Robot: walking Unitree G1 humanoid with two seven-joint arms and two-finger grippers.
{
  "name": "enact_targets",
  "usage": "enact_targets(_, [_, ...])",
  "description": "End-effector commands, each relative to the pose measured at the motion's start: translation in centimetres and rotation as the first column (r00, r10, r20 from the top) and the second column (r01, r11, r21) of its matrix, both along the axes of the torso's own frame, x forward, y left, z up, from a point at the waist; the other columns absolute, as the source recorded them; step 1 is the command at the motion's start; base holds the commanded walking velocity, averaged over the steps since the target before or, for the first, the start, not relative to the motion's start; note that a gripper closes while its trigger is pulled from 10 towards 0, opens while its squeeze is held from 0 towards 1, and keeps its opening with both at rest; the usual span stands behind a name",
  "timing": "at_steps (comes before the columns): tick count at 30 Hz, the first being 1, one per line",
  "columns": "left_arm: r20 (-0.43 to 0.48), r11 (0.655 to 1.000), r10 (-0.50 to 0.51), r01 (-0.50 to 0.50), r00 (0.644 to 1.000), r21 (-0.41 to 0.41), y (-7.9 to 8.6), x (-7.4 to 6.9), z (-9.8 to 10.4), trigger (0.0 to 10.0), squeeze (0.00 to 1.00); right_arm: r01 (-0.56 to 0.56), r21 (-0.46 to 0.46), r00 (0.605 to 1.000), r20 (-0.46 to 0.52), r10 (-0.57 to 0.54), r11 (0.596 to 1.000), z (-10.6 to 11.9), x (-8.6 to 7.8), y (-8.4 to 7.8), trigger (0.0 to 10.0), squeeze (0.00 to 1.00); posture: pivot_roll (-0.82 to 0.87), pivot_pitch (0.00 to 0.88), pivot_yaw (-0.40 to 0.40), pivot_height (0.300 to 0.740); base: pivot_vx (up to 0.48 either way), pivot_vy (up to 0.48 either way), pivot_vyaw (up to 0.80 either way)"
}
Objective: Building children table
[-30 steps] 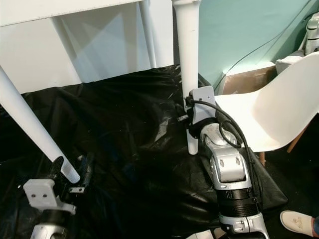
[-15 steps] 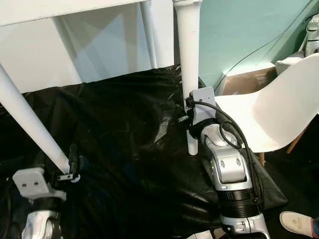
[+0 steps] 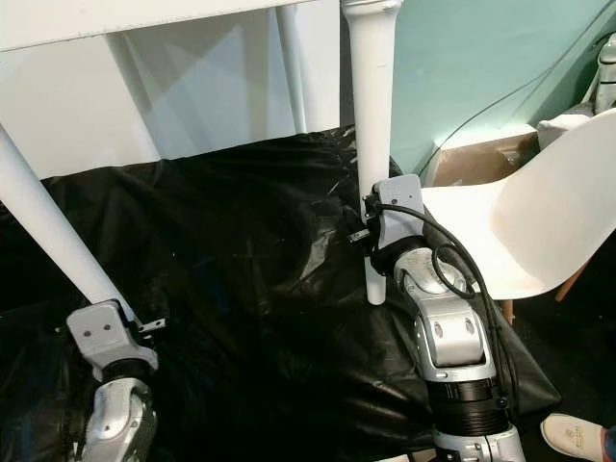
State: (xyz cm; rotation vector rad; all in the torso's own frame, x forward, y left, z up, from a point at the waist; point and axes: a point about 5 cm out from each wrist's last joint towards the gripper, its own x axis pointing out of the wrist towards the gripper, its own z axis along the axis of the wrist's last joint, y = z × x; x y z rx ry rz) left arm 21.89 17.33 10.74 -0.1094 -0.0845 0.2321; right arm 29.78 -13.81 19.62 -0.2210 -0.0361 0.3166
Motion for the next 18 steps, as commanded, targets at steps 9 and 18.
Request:
enact_targets(9, [0.010,0.996,0.071,-0.072,0.997,0.058,0.7,-0.7,0.2,10.0,0.00,-0.156,-0.078,0.987,0.027,0.158,0.985,-0.7,-1.2,2.8,10.0,0.00,-0.05,0.000,0.051,0.740,0.000,0.000,0.00])
enact_targets(18, [0.073,0.998,0.024,-0.028,0.997,0.052,-0.4,-0.6,1.0,0.0,0.00,-0.166,-0.086,0.985,0.033,0.169,0.982,-0.7,-1.2,3.0,10.0,0.00,-0.05,0.000,0.051,0.740,0.000,0.000,0.00])
